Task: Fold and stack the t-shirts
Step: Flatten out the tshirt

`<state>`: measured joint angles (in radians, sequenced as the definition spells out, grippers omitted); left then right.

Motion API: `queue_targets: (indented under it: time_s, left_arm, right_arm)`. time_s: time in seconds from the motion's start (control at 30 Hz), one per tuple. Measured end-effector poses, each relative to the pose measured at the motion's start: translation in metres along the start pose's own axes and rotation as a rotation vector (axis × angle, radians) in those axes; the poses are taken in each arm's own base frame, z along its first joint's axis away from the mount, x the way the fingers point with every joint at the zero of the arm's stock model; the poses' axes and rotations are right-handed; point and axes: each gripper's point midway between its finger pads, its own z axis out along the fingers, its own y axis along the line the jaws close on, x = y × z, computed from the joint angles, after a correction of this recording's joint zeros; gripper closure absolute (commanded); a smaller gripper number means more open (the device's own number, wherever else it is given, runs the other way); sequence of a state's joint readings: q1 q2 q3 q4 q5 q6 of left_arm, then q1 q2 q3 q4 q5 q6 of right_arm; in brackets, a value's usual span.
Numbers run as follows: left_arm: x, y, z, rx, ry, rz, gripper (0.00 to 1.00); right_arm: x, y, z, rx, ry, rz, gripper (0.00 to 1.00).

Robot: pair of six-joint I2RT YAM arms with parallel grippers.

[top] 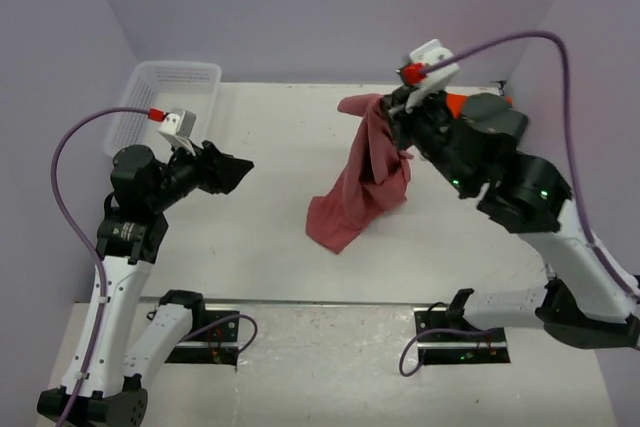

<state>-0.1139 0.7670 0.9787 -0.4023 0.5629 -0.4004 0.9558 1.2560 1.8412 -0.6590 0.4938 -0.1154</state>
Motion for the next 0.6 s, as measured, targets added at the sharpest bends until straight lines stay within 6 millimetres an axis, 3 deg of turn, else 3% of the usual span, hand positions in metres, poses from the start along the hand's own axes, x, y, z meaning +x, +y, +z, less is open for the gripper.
queue_targets:
  time_s: [0.17,0.23,0.3,0.37,0.47,0.53,0.6]
  left_arm:
    - [0.005,0.015,-0.002,-0.081,-0.011,-0.013,0.39]
    - [0.006,0.026,-0.002,-0.141,-0.018,-0.027,0.4]
    - [0.008,0.04,-0.001,-0.211,-0.016,-0.042,0.41]
    - [0.012,0.053,0.002,-0.268,-0.004,-0.063,0.42]
    - [0.019,0.065,0.007,-0.311,0.025,-0.092,0.42]
    - [0.028,0.069,0.01,-0.316,0.047,-0.106,0.42]
    - [0.035,0.067,0.011,-0.292,0.063,-0.111,0.42]
  right_arm:
    - [-0.085,0.014,-0.091,-0.321,-0.351,0.072,1.0]
    - [-0.109,0.011,-0.125,-0.402,-0.466,0.082,1.0]
    - [-0.129,0.001,-0.144,-0.403,-0.538,0.083,1.0]
    - [-0.144,-0.021,-0.136,-0.282,-0.546,0.08,1.0]
    - [-0.17,-0.056,-0.09,0.025,-0.503,0.062,1.0]
    - [-0.158,-0.037,-0.053,0.059,-0.426,0.025,1.0]
    - [-0.126,0.007,-0.02,-0.052,-0.321,-0.038,1.0]
